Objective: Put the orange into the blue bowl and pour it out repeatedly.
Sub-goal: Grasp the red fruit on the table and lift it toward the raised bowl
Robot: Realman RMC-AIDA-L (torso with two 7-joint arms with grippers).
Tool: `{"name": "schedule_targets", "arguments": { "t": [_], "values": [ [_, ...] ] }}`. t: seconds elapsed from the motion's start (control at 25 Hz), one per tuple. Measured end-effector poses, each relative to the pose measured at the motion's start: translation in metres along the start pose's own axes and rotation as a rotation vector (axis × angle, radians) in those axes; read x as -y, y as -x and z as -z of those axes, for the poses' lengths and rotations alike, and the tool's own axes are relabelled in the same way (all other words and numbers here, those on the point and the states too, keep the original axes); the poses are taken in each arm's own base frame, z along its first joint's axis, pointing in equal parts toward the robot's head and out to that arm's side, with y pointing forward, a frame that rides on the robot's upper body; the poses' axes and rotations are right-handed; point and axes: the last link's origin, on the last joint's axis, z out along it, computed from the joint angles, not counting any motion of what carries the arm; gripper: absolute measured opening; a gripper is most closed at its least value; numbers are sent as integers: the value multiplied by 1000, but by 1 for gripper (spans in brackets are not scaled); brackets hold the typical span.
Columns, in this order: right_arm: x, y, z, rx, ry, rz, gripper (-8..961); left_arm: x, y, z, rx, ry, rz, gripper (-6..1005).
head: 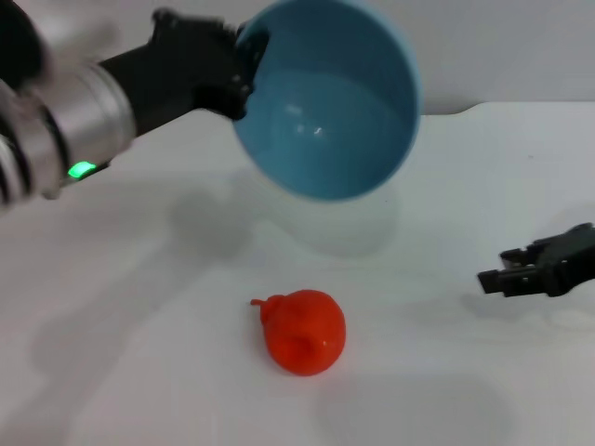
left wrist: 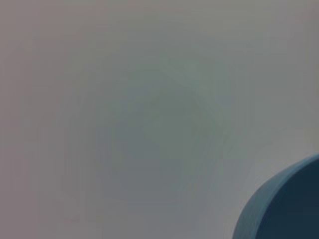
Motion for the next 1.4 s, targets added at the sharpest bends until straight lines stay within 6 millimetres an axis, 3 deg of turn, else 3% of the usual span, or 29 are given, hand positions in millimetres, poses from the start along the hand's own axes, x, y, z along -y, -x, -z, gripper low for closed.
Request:
{"name": "schedule_targets", "arguments": {
  "t": [0.04, 0.08, 0.16, 0.4, 0.6, 0.76, 1.04, 1.4],
  "values": [
    [-2, 4, -4, -2, 6, 17, 507, 22, 5, 6, 105, 77, 186, -1],
    [-4, 9, -9, -3, 8, 37, 507, 22, 5, 6, 105, 77, 186, -2],
    [-7, 18, -17, 0, 7, 90, 508, 42, 14, 13, 226, 127, 349, -2],
    [-33, 40, -54, -39, 102, 300, 508, 60, 46, 31, 493, 79, 513, -2],
    [-55, 58, -80, -110, 157, 410, 509, 68, 59, 44, 629, -13, 583, -2],
    [-69, 60, -96, -137, 155, 493, 510, 71, 66, 55, 699, -35, 633, -2],
    [-92, 57, -119, -143, 174, 580, 510, 67, 70, 57, 739, -23, 638, -2],
    [-90, 39, -153, -159, 109, 593, 479, 62, 65, 50, 741, 3, 607, -2]
  ]
}}
